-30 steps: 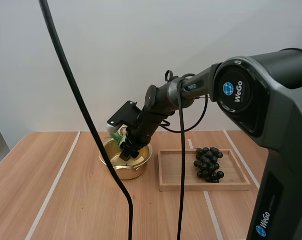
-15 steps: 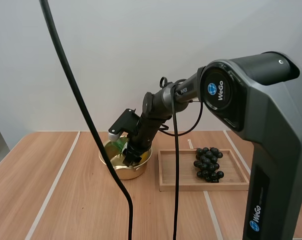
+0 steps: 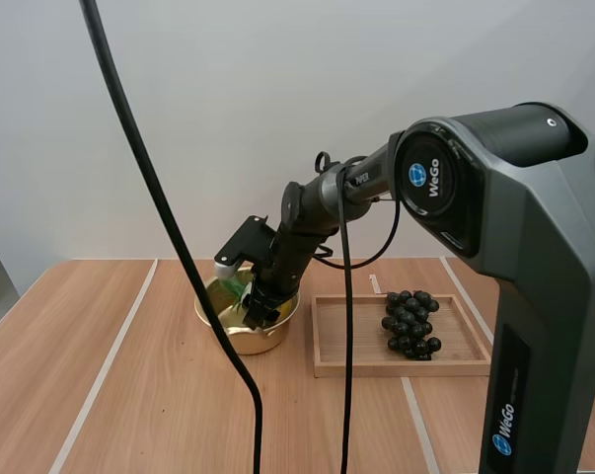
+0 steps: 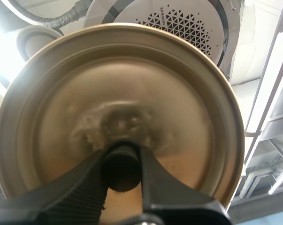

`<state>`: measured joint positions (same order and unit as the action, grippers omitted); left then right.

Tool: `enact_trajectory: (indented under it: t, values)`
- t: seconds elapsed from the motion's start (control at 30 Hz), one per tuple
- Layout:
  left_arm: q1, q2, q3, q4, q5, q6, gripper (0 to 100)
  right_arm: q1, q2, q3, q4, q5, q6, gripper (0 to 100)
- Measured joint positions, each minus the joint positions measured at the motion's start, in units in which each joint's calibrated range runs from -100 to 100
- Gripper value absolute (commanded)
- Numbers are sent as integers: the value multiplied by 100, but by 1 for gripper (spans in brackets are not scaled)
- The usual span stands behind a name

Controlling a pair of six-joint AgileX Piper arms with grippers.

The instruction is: Open the pot, put the pineapple inside, and close it

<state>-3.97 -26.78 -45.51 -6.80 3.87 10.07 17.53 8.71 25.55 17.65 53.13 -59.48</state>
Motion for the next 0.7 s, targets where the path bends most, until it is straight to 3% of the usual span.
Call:
enact_trajectory:
  t: [0.07,0.13,0.2,0.27,0.3,0.7]
  values:
    - [0,0,0,0,0,0,0,0,0,0,0,17,60,0]
    - [0,0,0,0,0,0,0,0,0,-3,0,36,85,18]
    - [0,0,0,0,0,0,0,0,0,-3,0,52,106,49]
    - [0,0,0,0,0,0,0,0,9,-3,0,52,115,88]
    - [0,0,0,0,0,0,0,0,9,-15,0,52,115,100]
    - [0,0,0,0,0,0,0,0,9,-33,11,1,49,100]
